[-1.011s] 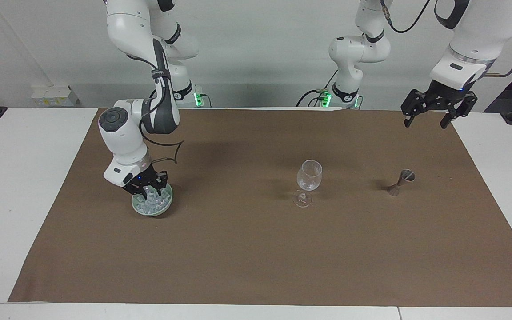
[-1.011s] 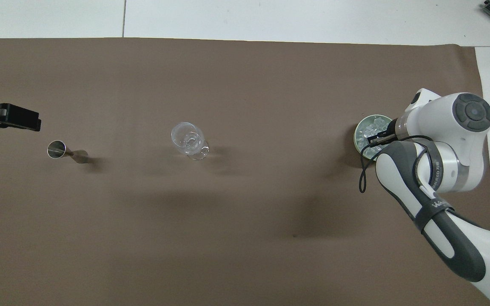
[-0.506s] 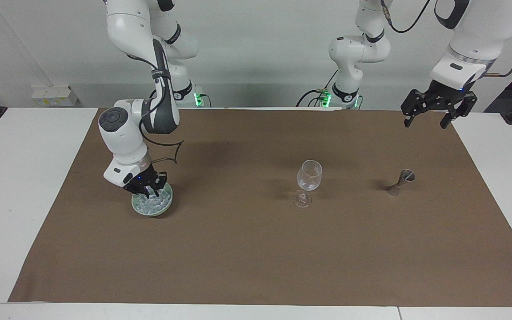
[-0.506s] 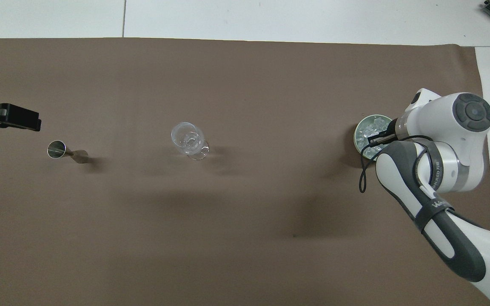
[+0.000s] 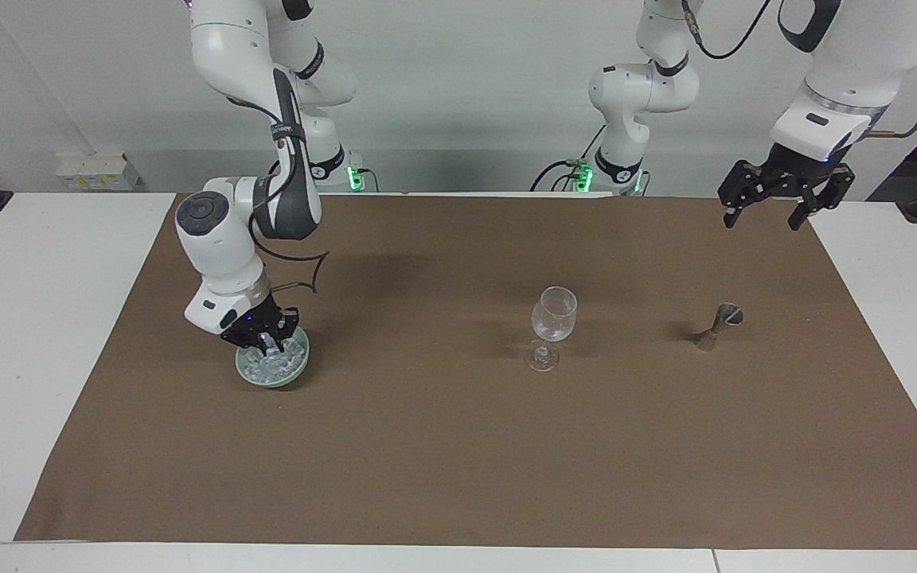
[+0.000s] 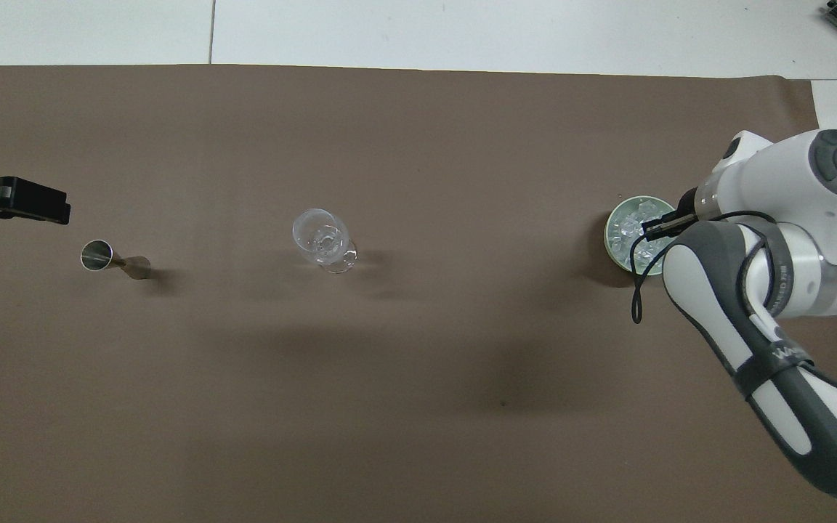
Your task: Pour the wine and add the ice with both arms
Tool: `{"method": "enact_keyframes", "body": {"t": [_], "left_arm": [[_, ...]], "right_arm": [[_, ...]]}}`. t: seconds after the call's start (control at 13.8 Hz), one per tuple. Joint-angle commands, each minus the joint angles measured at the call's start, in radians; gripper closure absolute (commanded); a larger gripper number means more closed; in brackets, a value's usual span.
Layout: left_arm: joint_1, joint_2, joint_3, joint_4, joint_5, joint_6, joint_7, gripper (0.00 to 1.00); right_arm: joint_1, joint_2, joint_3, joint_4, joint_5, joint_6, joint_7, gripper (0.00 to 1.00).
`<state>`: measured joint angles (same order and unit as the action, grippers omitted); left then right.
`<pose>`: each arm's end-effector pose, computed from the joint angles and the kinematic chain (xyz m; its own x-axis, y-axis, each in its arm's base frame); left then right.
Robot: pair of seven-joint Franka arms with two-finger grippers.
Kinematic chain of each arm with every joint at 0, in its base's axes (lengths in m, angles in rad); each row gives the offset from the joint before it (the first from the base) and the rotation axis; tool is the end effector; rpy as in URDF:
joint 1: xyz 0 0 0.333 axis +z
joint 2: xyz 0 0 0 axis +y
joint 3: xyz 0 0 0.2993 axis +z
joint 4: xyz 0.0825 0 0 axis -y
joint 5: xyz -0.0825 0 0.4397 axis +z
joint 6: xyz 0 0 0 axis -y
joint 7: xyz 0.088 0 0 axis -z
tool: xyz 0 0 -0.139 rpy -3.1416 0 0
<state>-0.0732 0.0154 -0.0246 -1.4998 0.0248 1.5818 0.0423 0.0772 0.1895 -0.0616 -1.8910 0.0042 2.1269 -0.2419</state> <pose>0.6160 -0.0569 0.6050 0.9880 -0.1397 0.0655 -0.1381 -0.9900 -0.0272 0.6557 0.0113 0.3343 0.9662 0.2541 0.0435 0.2535 -0.9672 0.0189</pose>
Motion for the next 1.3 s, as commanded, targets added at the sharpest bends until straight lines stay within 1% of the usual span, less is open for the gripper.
{"method": "enact_keyframes", "body": {"t": [0.0,0.07,0.22,0.43,0.72,0.79,0.87,1.01,1.16,1.23], "left_arm": [[-0.003,-0.006,0.008,-0.008,-0.006,0.003,0.007,0.00],[-0.003,-0.006,0.008,-0.008,-0.006,0.003,0.008,0.00],[-0.008,-0.008,0.008,-0.007,-0.005,0.003,0.004,0.00],[-0.003,-0.006,0.006,-0.007,0.000,0.012,0.005,0.00],[-0.008,-0.005,0.008,-0.008,0.004,0.012,0.005,0.00],[-0.008,-0.006,0.006,-0.007,0.004,0.007,0.004,0.00],[-0.010,-0.006,0.008,-0.007,0.004,0.007,0.005,0.00],[-0.010,-0.005,0.006,-0.007,0.003,0.017,0.004,0.00],[-0.016,-0.005,0.006,-0.007,0.004,0.015,0.002,0.00],[-0.013,-0.005,0.006,-0.007,0.001,0.015,0.002,0.00]], "right_arm": [[0.001,-0.051,0.005,0.058,0.017,-0.128,0.027,1.00],[0.001,-0.068,0.006,0.078,0.017,-0.162,0.050,1.00],[0.001,-0.102,0.048,0.104,0.017,-0.214,0.162,1.00],[0.001,-0.137,0.106,0.137,0.017,-0.249,0.284,1.00],[0.001,-0.124,0.210,0.274,0.020,-0.341,0.513,1.00],[0.001,-0.119,0.242,0.288,0.022,-0.346,0.568,1.00],[0.003,-0.111,0.285,0.297,0.029,-0.340,0.632,1.00],[0.006,-0.110,0.328,0.299,0.117,-0.315,0.775,1.00],[0.019,-0.107,0.376,0.302,0.135,-0.221,0.872,1.00],[0.024,-0.093,0.408,0.302,0.135,-0.200,0.918,1.00]]}}
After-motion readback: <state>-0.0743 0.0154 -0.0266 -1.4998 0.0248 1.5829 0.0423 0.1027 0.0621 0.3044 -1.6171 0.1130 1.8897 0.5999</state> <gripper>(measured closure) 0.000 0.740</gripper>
